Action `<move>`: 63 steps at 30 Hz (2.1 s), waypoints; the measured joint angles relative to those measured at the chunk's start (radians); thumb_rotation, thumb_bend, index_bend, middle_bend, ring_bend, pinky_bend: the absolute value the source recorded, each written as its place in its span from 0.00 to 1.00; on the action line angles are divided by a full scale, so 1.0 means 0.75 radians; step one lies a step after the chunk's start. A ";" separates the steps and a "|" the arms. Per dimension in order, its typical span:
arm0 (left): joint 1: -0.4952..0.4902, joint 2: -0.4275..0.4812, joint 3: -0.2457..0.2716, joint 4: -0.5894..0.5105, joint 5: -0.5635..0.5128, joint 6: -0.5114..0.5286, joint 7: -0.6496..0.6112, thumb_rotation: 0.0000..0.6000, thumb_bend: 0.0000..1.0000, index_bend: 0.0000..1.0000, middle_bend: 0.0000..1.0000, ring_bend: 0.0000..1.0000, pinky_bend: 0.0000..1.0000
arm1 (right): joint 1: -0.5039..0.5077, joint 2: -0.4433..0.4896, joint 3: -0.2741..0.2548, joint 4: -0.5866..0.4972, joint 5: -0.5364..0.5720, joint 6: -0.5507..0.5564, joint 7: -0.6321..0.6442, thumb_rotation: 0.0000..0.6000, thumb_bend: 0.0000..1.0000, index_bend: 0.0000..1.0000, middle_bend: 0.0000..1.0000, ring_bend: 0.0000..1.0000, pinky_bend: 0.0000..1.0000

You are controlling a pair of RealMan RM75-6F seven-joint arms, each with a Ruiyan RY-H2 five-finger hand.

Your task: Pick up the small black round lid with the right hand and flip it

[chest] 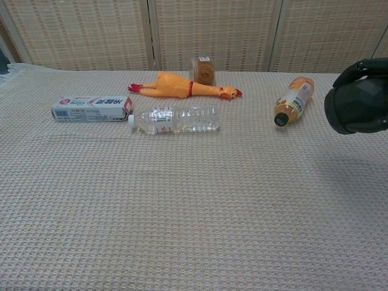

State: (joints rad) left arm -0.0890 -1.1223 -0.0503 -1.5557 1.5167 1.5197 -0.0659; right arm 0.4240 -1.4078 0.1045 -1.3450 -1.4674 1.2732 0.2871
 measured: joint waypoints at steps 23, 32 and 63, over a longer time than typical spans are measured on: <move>-0.001 0.009 0.003 -0.019 -0.014 -0.020 0.022 1.00 0.44 0.56 0.30 0.20 0.45 | 0.012 0.055 0.019 -0.192 0.503 -0.274 -0.959 1.00 0.30 0.73 0.57 0.67 0.75; -0.002 0.012 0.002 -0.025 -0.020 -0.027 0.024 1.00 0.44 0.56 0.31 0.20 0.45 | 0.043 0.036 -0.007 -0.124 0.489 -0.406 -0.817 1.00 0.30 0.70 0.57 0.57 0.71; -0.002 0.013 0.002 -0.030 -0.024 -0.031 0.032 1.00 0.44 0.57 0.32 0.21 0.45 | 0.059 0.088 -0.052 -0.145 0.486 -0.439 -0.797 1.00 0.22 0.00 0.00 0.00 0.02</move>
State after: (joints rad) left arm -0.0906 -1.1127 -0.0490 -1.5783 1.4988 1.4965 -0.0418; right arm 0.4684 -1.3417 0.0657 -1.4534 -1.1033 0.9436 -0.3104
